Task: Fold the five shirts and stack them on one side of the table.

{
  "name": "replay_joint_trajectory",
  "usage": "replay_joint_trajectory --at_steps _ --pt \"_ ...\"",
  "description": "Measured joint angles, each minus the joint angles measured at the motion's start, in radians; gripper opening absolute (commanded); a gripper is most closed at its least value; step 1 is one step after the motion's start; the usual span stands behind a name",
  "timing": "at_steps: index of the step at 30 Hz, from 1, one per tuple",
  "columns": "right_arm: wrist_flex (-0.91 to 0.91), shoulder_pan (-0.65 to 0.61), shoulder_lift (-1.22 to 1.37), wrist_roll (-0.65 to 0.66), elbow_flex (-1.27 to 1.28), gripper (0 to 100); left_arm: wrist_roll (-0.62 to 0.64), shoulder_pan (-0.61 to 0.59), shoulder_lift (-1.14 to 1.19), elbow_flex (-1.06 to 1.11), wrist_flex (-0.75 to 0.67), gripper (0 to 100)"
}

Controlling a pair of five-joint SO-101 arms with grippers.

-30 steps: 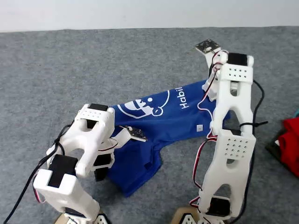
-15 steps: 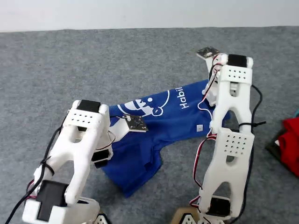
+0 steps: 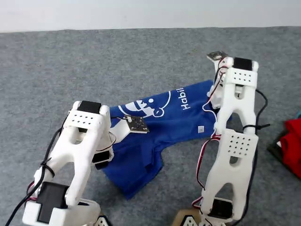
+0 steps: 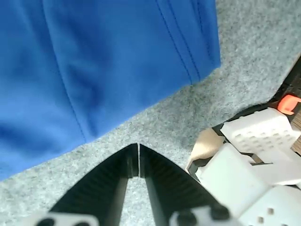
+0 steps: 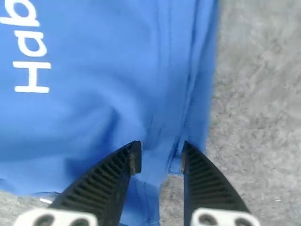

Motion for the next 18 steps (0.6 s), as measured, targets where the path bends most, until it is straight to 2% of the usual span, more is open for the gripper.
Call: replay_joint_trajectory --at_steps 7,18 --pt "0.0 0.021 -0.044 0.0 0.121 15.8 0.0 0.0 0.0 0.0 0.0 2" --pt "0.0 0.02 -0.407 0.0 0.526 15.7 0.0 0.0 0.0 0.0 0.0 2"
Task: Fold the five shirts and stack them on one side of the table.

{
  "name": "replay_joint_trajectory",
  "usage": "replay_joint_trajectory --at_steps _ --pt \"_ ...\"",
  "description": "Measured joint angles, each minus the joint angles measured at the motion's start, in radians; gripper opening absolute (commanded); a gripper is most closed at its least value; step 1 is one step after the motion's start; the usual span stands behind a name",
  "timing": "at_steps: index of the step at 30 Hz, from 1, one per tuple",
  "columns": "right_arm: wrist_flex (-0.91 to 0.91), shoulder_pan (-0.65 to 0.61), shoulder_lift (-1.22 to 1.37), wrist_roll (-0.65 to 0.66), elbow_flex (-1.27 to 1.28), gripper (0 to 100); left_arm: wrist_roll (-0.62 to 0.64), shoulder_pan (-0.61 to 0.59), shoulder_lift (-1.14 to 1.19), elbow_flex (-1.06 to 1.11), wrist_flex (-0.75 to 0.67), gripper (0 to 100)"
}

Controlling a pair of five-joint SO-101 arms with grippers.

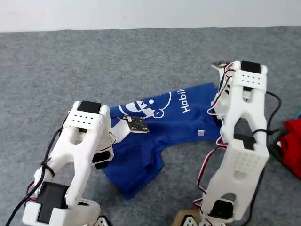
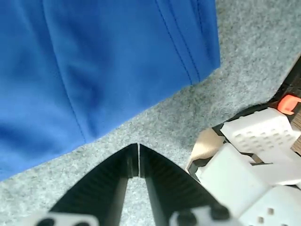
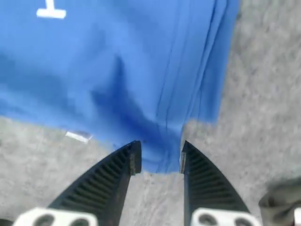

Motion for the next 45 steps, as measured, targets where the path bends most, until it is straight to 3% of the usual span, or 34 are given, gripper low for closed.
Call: replay_joint_trajectory --at_steps 11,16,25,33,39,45 --pt "-0.003 0.0 -0.097 -0.002 0.262 15.5 0.0 0.0 0.0 0.0 -0.011 2" --pt "-0.089 -0.005 -0.075 -0.032 0.358 15.5 0.0 0.0 0.0 0.0 -0.011 2" --pt "-0.095 -0.117 -0.074 -0.037 0.361 15.6 0.0 0.0 0.0 0.0 -0.011 2" --pt "-0.005 -0.086 -0.256 -0.037 0.361 19.7 0.0 0.0 0.0 0.0 -0.011 2" --pt "-0.003 -0.002 -0.262 -0.037 0.368 20.8 0.0 0.0 0.0 0.0 -0.011 2" --pt "-0.032 0.0 -0.18 -0.037 0.368 20.8 0.0 0.0 0.0 0.0 -0.011 2"
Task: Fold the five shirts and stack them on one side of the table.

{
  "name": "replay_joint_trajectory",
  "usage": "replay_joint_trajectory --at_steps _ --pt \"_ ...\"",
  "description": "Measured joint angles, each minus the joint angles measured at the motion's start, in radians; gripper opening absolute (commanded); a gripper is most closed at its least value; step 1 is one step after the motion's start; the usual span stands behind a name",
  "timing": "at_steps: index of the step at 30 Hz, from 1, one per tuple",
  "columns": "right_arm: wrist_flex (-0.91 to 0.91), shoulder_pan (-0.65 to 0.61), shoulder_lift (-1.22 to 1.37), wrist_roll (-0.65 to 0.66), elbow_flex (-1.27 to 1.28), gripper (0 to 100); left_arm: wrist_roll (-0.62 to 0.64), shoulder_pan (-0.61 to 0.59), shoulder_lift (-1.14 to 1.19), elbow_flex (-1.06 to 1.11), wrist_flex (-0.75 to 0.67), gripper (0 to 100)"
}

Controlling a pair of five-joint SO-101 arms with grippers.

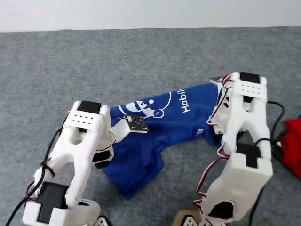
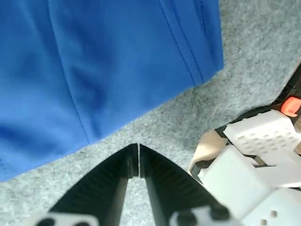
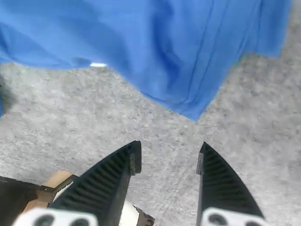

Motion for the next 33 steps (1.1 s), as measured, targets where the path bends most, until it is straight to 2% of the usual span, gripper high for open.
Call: replay_joint_trajectory --at_steps 16,20,28,33 --pt "-0.169 0.009 0.176 -0.002 -0.002 19.9 0.0 0.0 -0.002 0.048 0.0 2" --pt "-0.181 0.012 0.195 -0.002 -0.011 12.2 0.0 0.0 -0.002 0.048 0.0 2" --pt "-0.215 0.02 0.196 0.015 -0.017 3.3 0.005 0.0 -0.002 0.048 0.0 2" --pt "-0.216 0.02 0.21 0.069 -0.037 1.0 0.094 0.0 -0.002 0.017 0.0 0"
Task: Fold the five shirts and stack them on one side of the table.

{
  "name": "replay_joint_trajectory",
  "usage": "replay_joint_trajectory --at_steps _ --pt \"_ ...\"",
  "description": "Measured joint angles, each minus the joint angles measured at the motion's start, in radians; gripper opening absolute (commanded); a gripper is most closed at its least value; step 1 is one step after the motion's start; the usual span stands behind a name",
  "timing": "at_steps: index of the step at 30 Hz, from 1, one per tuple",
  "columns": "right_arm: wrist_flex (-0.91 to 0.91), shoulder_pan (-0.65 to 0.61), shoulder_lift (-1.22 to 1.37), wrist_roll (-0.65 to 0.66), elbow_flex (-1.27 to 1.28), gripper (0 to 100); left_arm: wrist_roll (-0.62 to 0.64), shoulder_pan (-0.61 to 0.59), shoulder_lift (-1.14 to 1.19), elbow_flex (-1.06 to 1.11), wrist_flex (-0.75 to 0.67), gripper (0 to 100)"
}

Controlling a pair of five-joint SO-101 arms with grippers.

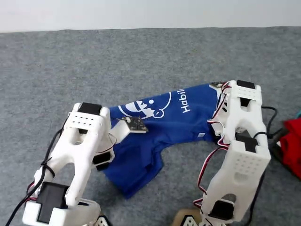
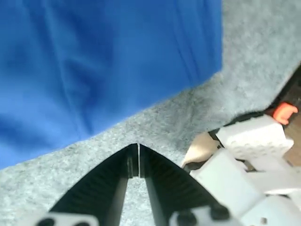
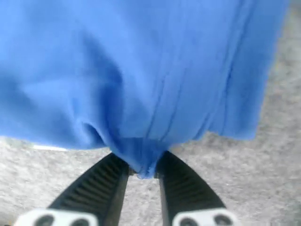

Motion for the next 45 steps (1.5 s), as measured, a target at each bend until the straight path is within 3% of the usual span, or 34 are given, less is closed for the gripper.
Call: replay_joint_trajectory --at_steps 12,18,26,35,45 --pt "0.005 0.0 0.0 0.015 -0.017 1.0 0.15 0.0 0.0 -0.052 0.0 0" --pt "0.005 -0.002 0.0 0.015 -0.017 1.0 0.258 0.005 0.0 -0.052 -0.068 1" --pt "0.005 -0.002 0.0 0.015 -0.017 1.0 0.272 0.216 0.0 0.038 -0.137 10" --pt "0.005 -0.002 0.0 0.015 -0.017 1.0 0.272 0.356 0.0 0.175 -0.227 17" --pt "0.005 -0.002 0.0 0.015 -0.017 1.0 0.272 0.371 0.0 0.226 -0.285 20"
